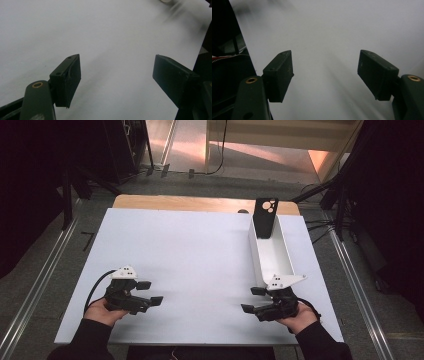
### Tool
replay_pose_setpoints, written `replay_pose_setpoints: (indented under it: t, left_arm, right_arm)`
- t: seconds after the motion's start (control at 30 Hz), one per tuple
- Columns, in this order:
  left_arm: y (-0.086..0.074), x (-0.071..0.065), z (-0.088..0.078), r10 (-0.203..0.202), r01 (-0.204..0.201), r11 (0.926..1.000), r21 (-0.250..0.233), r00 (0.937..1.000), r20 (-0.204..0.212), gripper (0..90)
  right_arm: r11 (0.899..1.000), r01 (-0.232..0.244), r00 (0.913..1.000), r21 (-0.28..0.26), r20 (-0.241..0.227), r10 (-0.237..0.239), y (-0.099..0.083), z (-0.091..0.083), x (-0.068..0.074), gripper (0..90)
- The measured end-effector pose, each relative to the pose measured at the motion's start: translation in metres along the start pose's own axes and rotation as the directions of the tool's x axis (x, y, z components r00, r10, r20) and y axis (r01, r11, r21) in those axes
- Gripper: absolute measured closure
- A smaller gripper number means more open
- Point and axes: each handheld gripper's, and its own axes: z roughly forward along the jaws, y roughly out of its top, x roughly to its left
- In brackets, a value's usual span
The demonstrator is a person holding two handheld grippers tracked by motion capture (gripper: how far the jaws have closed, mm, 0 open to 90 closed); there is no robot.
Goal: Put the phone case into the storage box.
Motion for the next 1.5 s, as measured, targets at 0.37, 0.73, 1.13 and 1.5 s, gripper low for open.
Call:
replay_pose_setpoints:
  t: [0.37, 0.73, 1.13, 1.5]
  left_arm:
    - [-0.002, -0.002, -0.001, 0.004, -0.004, 1.0000, 0.000, 1.0000, 0.007, 22.6]
    - [-0.003, -0.002, 0.000, 0.005, -0.005, 1.0000, 0.001, 0.9999, 0.014, 22.6]
    - [-0.002, -0.002, -0.001, 0.005, -0.005, 1.0000, 0.000, 0.9999, 0.013, 22.6]
    - [-0.002, -0.001, -0.001, 0.005, -0.005, 1.0000, -0.008, 0.9999, 0.010, 22.6]
  right_arm:
    - [1.000, -0.018, 0.9992, 0.010, 0.037, 0.017, -0.013, -0.003, -0.007, 27.0]
    - [1.000, -0.022, 0.9989, 0.005, 0.043, 0.021, -0.017, -0.003, -0.013, 27.0]
    - [1.000, -0.017, 0.9987, 0.011, 0.048, 0.016, -0.017, -0.003, -0.012, 27.0]
    - [1.000, -0.018, 0.9983, 0.017, 0.055, 0.017, -0.017, -0.003, -0.013, 26.9]
